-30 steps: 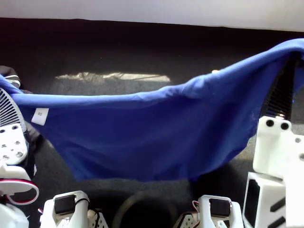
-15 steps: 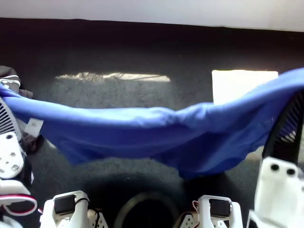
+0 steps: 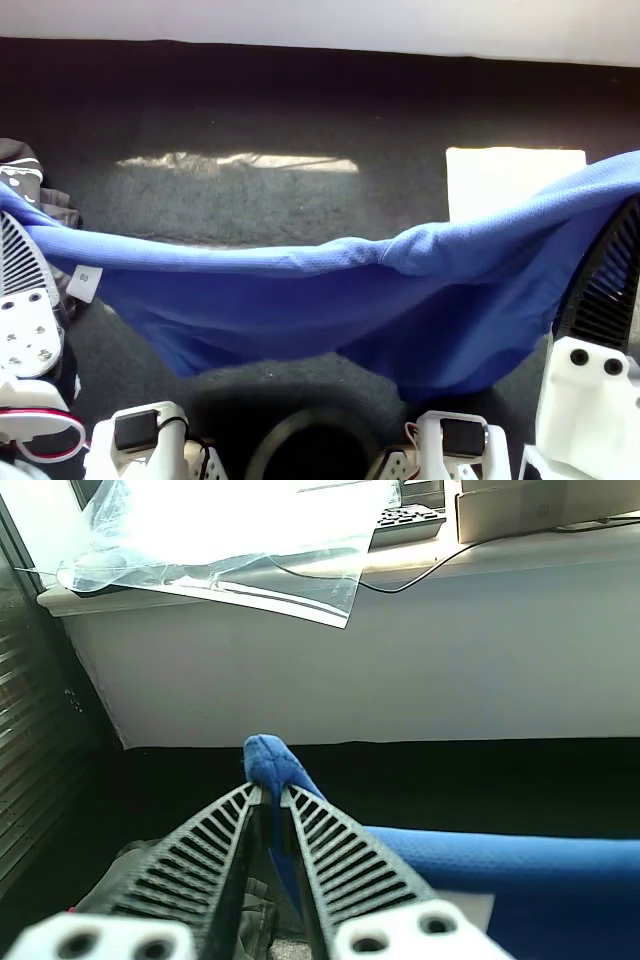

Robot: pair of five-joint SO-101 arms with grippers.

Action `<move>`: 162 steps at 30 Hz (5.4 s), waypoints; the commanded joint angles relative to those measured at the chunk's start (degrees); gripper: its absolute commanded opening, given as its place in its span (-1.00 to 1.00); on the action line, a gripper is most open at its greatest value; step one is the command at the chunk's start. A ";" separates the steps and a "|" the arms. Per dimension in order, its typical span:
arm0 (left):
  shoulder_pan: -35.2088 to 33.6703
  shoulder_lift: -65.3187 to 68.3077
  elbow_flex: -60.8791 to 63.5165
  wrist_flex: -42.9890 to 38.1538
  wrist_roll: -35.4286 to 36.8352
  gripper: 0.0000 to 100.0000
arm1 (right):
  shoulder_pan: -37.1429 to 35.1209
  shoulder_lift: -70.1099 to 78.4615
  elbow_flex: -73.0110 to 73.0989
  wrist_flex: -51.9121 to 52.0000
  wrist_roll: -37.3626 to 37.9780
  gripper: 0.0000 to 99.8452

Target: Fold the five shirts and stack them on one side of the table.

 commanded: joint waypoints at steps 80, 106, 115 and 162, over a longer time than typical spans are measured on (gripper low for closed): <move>2.24 81.45 3.38 -21.19 -0.18 -0.98 | -4.79 82.59 10.15 -12.70 -4.04 -0.99; 0.75 81.19 5.58 7.03 -4.57 -0.98 | -2.51 37.58 50.51 -0.13 2.29 -0.99; -0.04 69.23 20.18 5.10 -4.75 -0.98 | 0.31 14.37 68.35 4.18 5.10 -0.99; 2.07 64.66 51.21 -12.66 -4.66 -0.98 | 6.20 -4.35 71.16 28.18 16.00 -0.99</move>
